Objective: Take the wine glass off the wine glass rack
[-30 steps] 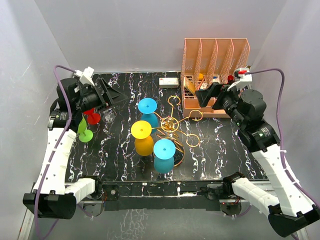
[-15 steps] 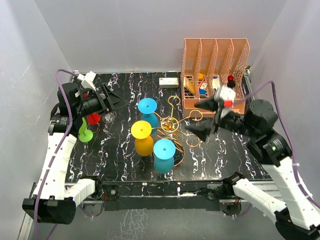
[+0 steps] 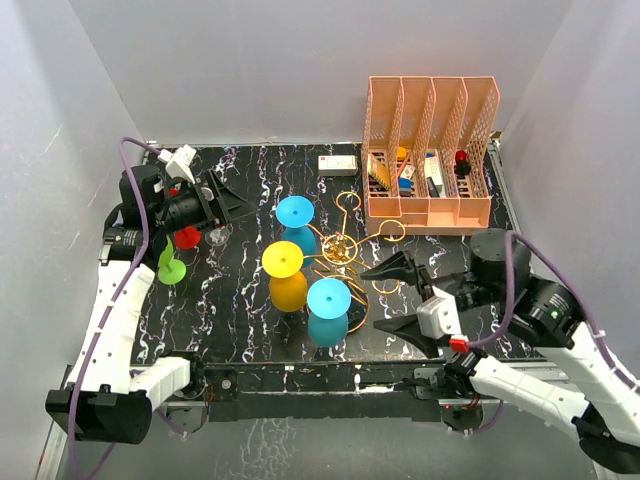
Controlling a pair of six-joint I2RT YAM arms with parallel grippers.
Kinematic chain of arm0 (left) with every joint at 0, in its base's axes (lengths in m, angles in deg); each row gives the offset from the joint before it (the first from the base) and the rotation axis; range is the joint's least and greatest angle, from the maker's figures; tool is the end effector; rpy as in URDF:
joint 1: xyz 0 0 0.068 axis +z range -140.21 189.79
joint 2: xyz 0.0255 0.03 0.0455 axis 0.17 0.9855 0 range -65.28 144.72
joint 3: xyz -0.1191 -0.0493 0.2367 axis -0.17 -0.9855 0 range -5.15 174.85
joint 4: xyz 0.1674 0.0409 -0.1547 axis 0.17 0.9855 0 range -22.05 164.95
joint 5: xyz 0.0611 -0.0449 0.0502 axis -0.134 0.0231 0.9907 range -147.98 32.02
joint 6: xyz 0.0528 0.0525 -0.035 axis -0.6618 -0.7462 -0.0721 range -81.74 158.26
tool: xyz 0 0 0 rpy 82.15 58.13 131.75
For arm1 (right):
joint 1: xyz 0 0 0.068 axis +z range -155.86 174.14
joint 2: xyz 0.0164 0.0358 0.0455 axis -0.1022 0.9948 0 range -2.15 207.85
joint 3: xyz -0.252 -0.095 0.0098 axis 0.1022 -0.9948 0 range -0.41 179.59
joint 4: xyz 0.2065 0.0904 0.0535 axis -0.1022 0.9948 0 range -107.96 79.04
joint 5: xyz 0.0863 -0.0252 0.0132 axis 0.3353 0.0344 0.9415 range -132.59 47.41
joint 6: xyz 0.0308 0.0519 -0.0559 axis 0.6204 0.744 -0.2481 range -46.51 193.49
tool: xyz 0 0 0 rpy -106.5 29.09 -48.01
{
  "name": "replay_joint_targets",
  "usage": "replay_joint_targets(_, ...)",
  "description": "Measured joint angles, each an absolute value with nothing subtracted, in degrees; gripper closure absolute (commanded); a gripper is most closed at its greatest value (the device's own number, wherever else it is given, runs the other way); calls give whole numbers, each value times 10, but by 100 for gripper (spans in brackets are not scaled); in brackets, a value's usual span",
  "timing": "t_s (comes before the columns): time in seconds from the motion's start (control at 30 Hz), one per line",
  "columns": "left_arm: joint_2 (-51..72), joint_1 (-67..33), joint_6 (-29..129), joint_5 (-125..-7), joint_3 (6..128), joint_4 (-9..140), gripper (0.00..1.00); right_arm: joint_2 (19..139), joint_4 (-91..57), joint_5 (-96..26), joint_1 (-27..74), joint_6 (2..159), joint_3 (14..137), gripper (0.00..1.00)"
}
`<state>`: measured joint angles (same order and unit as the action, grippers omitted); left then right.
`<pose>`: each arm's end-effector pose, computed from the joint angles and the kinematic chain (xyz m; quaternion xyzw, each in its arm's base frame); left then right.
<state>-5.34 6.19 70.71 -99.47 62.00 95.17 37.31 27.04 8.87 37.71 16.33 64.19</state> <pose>0.2097 -0.0607 0.3815 0.0059 0.7926 -0.4419 0.4202 0.0320 0.1079 0.3836 -0.7270 0.2781 0.2916 0.5560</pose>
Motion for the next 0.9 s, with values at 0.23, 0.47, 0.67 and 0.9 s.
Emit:
replay_joint_targets(0.23, -47, 62, 697, -984, 620, 957, 25, 434, 286, 40, 473, 53, 655, 16)
replay_joint_targets(0.47, -46, 62, 692, -978, 620, 960, 25, 478, 285, -12, 532, 1, 658, 26)
replay_joint_targets(0.67, -46, 62, 680, -972, 620, 973, 25, 483, 285, -46, 542, -21, 658, 37)
replay_joint_targets(0.9, -46, 62, 671, -965, 620, 984, 25, 484, 285, -70, 545, -36, 658, 46)
